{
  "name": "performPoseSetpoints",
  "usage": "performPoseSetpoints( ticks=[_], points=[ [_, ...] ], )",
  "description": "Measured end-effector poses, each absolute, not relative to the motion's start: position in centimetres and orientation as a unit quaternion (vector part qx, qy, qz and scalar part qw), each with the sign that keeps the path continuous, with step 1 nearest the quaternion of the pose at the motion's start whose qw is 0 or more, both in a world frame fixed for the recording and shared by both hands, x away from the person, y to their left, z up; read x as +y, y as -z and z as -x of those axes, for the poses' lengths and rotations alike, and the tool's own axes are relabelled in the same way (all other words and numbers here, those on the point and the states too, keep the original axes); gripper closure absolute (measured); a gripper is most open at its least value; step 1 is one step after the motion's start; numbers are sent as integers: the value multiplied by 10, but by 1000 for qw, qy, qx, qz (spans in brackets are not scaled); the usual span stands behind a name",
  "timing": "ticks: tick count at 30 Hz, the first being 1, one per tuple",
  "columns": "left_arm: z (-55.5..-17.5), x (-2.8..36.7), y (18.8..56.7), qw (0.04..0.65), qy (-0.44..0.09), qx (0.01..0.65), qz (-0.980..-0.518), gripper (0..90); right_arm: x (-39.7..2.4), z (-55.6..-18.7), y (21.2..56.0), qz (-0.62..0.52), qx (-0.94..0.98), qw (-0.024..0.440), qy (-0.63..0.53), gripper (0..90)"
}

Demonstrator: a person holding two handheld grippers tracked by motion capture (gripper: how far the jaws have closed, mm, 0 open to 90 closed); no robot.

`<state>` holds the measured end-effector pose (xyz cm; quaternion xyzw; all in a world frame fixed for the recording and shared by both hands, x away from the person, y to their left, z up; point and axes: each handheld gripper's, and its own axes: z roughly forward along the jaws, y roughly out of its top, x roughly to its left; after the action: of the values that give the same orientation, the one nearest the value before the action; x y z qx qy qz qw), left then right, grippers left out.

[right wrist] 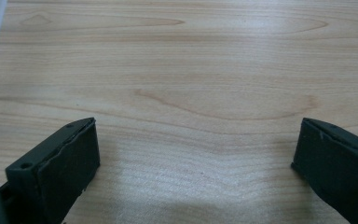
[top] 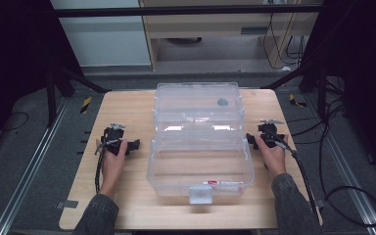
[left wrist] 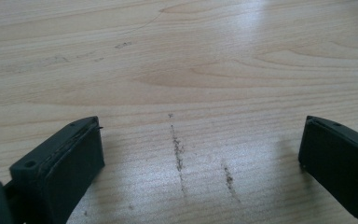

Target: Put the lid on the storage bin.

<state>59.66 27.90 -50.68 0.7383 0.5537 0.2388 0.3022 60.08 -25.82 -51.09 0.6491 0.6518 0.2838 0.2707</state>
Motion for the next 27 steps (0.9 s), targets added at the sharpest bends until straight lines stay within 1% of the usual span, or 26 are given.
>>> performPoseSetpoints(
  ticks=[6,8,9,10,11,12,14,15,16,19,22,23,24,25,26,27],
  points=[
    [-595,280,507,304,-237,549,-742,0,-257,-600,510,-653,649,269,-282,12],
    [-590,282,506,306,-228,538,-752,0,-255,-594,505,-632,673,274,-268,63],
    [-590,282,506,306,-228,538,-752,6,-255,-594,505,-632,673,274,-268,63],
    [-582,286,502,312,-219,528,-759,45,-254,-583,497,-603,692,314,-241,69],
    [-582,286,502,312,-219,528,-759,53,-254,-583,497,-603,692,314,-241,69],
    [-571,289,494,318,-222,516,-764,32,-256,-567,485,-578,706,340,-230,64],
    [-557,293,481,326,-239,498,-767,35,-261,-546,469,-559,711,361,-226,62],
    [-557,293,481,326,-239,498,-767,31,-265,-536,461,-547,716,374,-220,64],
    [-540,295,468,338,-249,477,-773,24,-269,-524,451,-538,719,382,-219,68],
    [-519,297,449,350,-254,452,-781,25,-273,-506,427,-514,740,371,-224,71],
    [-496,285,436,345,-251,407,-808,25,-267,-493,400,-483,753,374,-245,95],
    [-496,285,436,345,-251,407,-808,24,-267,-493,400,-483,753,374,-245,95],
    [-483,278,431,343,-258,383,-818,21,-260,-485,386,-459,761,369,-272,135],
    [-483,278,431,343,-258,383,-818,22,-260,-485,386,-459,761,369,-272,135],
    [-472,269,422,346,-258,349,-832,24,-254,-482,377,-433,777,360,-280,166],
    [-472,269,422,346,-258,349,-832,24,-254,-482,377,-433,777,360,-280,166]
  ],
)
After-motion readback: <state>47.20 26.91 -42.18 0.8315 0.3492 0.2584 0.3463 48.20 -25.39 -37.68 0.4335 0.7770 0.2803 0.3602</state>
